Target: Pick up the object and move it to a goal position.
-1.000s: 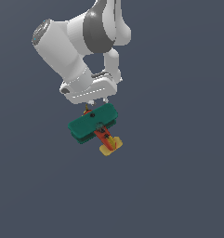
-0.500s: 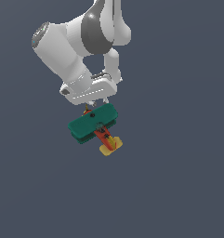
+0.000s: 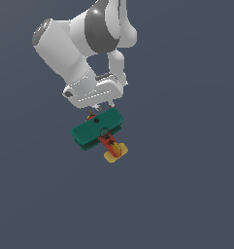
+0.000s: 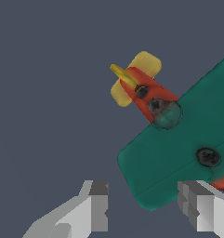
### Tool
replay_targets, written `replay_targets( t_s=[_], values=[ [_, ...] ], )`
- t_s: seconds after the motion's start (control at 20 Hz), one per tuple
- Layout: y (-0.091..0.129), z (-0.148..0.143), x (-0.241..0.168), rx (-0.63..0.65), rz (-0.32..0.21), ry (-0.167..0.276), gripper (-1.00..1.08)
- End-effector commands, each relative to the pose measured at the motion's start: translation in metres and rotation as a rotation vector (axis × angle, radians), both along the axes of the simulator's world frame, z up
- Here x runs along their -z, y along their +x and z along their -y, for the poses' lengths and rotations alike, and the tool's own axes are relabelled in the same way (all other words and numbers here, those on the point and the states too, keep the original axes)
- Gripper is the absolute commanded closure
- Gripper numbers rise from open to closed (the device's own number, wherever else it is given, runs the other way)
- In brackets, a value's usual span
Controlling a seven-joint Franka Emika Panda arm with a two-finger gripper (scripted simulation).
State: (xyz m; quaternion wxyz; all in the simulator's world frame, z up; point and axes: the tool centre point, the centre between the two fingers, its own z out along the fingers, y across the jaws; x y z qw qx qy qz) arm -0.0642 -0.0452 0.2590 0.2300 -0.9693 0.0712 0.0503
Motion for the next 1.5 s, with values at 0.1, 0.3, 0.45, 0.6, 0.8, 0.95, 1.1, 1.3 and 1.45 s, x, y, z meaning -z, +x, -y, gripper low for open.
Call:
replay_targets(
  t_s=[0.1,0.3,0.45,0.6,0.8,0.95,1.1,1.3,1.45],
  values=[
    [0.0,0.0,0.001,0.0,-0.001,0.002,-0.2],
    [0.0,0.003,0.002,0.005,-0.001,0.015,-0.2],
    [0.001,0.005,0.004,0.011,-0.001,0.03,-0.2],
    [0.001,0.009,0.007,0.019,0.0,0.05,-0.2],
    [0.002,0.016,0.012,0.033,0.003,0.088,-0.2],
    [0.003,0.023,0.017,0.048,0.008,0.123,-0.2],
    [0.004,0.031,0.022,0.066,0.017,0.164,-0.2],
    [0.006,0.043,0.029,0.092,0.033,0.221,-0.2],
    [0.008,0.052,0.034,0.113,0.049,0.263,-0.2]
  ],
)
